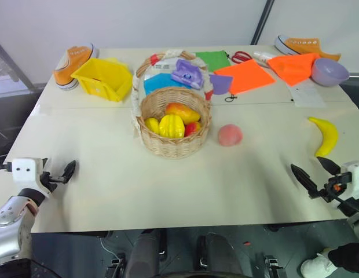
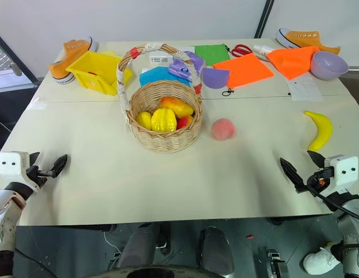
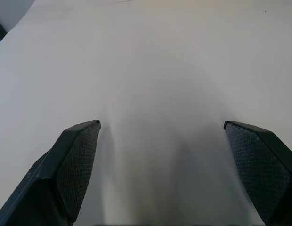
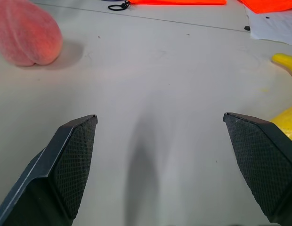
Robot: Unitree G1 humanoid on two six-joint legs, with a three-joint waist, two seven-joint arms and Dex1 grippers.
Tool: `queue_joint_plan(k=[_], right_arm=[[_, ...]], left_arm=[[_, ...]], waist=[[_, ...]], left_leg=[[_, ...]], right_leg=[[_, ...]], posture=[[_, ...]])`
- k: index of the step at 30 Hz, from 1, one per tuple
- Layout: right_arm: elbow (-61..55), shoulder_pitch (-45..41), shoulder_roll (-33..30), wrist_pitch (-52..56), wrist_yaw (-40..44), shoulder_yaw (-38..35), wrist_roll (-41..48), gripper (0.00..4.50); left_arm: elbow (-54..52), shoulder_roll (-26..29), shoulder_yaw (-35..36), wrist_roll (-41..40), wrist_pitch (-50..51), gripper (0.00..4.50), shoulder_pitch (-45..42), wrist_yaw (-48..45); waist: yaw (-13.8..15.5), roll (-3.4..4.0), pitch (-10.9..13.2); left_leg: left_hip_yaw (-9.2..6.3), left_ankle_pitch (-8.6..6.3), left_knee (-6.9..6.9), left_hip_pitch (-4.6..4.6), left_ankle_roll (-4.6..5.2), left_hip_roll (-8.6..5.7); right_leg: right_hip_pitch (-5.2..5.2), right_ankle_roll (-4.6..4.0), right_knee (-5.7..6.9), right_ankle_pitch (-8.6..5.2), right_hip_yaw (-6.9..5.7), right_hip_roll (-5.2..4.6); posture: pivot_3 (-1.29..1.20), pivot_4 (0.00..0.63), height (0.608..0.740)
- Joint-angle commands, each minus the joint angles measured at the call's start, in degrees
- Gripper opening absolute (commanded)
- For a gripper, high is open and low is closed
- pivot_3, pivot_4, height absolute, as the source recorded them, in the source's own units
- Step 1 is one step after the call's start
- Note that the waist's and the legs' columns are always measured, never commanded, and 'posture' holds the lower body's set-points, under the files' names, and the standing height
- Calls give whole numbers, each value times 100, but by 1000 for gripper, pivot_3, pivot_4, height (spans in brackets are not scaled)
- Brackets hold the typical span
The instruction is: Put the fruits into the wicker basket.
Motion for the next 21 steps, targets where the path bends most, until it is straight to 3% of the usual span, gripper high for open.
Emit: queue_joint_plan(k=[1, 9, 13, 19, 21], right_arm=[[-211, -47, -19, -50, -23, -65, 41, 4487], [-679, -169, -133, 325, 126, 78, 280, 4487], [-1070, -435, -307, 731, 264, 328, 495, 4487], [-1524, -1395, -411, 1243, -6, 1187, 335, 4487], [-1433, -1802, -458, 1292, -188, 1697, -153, 4487]], left_arm=[[-170, 17, 59, 2, -21, 4500, -37, 43], [-404, -8, -27, -82, 80, 4500, -110, -64], [-965, 58, -63, -495, 304, 4500, -138, -457], [-2466, 514, -611, -1459, 1126, 4500, -219, -1514], [-3006, 744, -937, -1737, 1483, 4500, -406, -1729]], waist=[[1, 0, 0], [-2, 0, 0], [-4, 0, 0], [-11, 1, 1], [-19, 2, 1]], left_leg=[[0, 0, 0, 0, 0, 0], [1, 0, 0, 0, 0, 0], [1, 0, 1, -1, 0, 1], [1, 1, 2, -3, -1, 3], [1, 2, 2, -3, -2, 2]], right_leg=[[0, 0, 0, 0, 0, 0], [2, 0, 1, 0, 0, 1], [2, 0, 1, 1, 0, 1], [1, -4, 1, 1, 0, 1], [3, -5, 0, 2, 1, 1]], posture=[[0, 150, 729], [0, 150, 729], [0, 150, 729], [0, 150, 729], [0, 150, 729]])
